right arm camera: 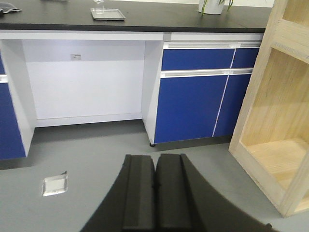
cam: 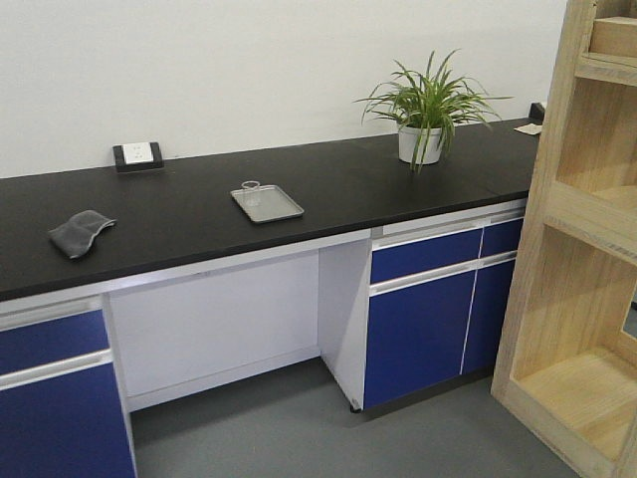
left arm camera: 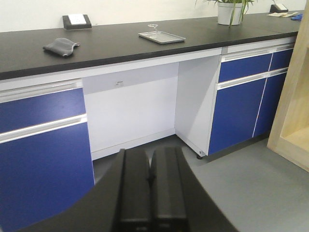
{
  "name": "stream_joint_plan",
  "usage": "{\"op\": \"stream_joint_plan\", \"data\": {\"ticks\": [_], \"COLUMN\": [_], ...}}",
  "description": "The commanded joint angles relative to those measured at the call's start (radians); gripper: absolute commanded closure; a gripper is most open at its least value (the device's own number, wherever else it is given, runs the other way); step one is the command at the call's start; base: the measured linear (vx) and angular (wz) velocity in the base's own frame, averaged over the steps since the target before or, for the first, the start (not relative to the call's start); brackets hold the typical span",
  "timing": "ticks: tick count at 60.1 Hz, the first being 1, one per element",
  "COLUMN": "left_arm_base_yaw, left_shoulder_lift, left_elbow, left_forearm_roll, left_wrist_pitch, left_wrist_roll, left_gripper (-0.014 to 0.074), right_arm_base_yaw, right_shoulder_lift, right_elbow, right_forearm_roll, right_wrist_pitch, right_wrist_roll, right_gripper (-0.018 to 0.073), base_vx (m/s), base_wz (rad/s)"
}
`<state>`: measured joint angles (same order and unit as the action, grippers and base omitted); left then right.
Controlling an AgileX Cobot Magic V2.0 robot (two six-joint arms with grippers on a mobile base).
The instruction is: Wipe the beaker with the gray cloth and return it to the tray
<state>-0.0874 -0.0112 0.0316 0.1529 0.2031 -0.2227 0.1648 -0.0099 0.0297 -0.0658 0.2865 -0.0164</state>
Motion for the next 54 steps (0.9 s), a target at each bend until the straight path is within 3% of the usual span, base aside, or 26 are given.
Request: {"op": "stream_joint_plan", "data": {"ticks": [1, 34, 54], "left_arm_base_yaw": [0.001, 0.001, 0.001], "left_shoulder_lift": [-0.014, -0.014, -0.014], "left_elbow": [-0.013, -0.013, -0.013], "left_forearm_roll": [-0.006, -0.006, -0.006], "left_wrist_pitch": [-0.081, -0.081, -0.076], "left_wrist_roll": [-0.007, -0.007, -0.007], "left_gripper": [0.0602, 0.0602, 0.0602], "right_arm_base_yaw": [-0.002, -0.002, -0.002], "right_shoulder_lift": [-0.011, -0.011, -0.011], "right_elbow": [0.015, 0.015, 0.015], "right_forearm_roll": [-0.009, -0.009, -0.009], "right_wrist_pitch": [-0.080, -0.080, -0.080], "right_wrist_roll": [-0.005, -0.005, -0.005], "right_gripper": [0.0567, 0.0567, 0.0567], "base_vx": [0.43, 0.51, 0.55], "base_wz": [-0.09, -0.08, 0.43]}}
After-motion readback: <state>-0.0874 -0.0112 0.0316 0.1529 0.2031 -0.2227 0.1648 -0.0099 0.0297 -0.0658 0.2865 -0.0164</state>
